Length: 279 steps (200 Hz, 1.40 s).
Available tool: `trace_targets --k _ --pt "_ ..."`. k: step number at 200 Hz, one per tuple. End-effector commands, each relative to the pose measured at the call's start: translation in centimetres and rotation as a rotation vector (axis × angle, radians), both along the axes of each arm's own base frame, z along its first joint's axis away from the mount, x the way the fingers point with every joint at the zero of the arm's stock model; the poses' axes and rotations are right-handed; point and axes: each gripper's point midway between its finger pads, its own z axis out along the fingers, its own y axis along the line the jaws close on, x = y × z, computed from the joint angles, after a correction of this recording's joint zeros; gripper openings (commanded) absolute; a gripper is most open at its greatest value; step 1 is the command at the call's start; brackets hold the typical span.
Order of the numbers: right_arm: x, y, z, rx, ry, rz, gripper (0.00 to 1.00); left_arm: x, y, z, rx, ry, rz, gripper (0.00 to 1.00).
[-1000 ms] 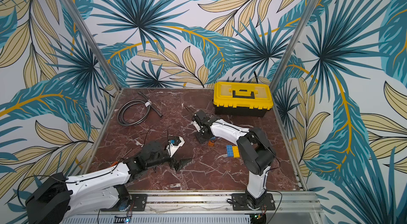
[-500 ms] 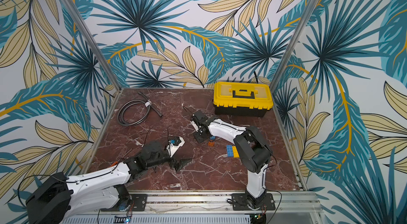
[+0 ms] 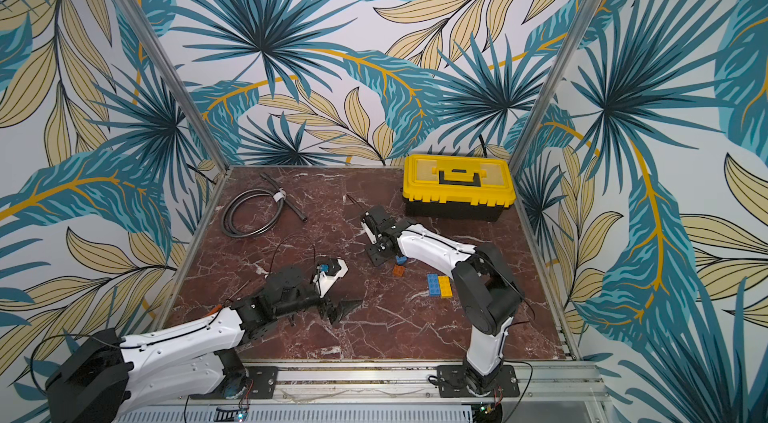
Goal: Assemble the letter f with lego
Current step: Place the lego brick at the center of the board, then pick up the lego brick from the center of the board.
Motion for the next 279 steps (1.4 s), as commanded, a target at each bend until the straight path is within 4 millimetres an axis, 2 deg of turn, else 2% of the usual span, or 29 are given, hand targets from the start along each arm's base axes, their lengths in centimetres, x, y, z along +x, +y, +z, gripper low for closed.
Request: trace_targets --k 1,24,50,85,121,179,279 --pt "-1.4 -2.6 1.6 -0.034 -0.018 -0.11 0.51 -1.0 -1.0 0.4 -0.01 -0.004 -0.09 0.99" --pt "-2.8 -5.1 2.7 -0.064 -0.035 -0.21 0.55 -0.7 -1.8 -1.1 0.025 0.042 -0.103 0.99" --pt "-4.7 -7.9 2.9 -0.106 -0.028 -0.303 0.56 1.1 -2.4 -2.7 0.071 0.091 -0.036 0.99" --pt "-7.0 -10.9 1.4 -0.192 0.018 -0.401 0.56 3.6 -2.9 -4.3 0.12 0.125 0.071 0.99" --pt "-9.0 -13.0 -0.4 -0.233 0.065 -0.495 0.58 4.0 -3.3 -4.7 0.125 0.141 0.082 0.99" --pt "-10.6 -15.0 -2.0 -0.23 0.113 -0.574 0.58 3.7 -2.7 -4.3 0.115 0.133 0.09 1.0" --pt "-10.3 -14.9 -4.6 -0.165 0.194 -0.56 0.47 3.3 -1.5 -2.6 0.078 0.097 0.121 0.99"
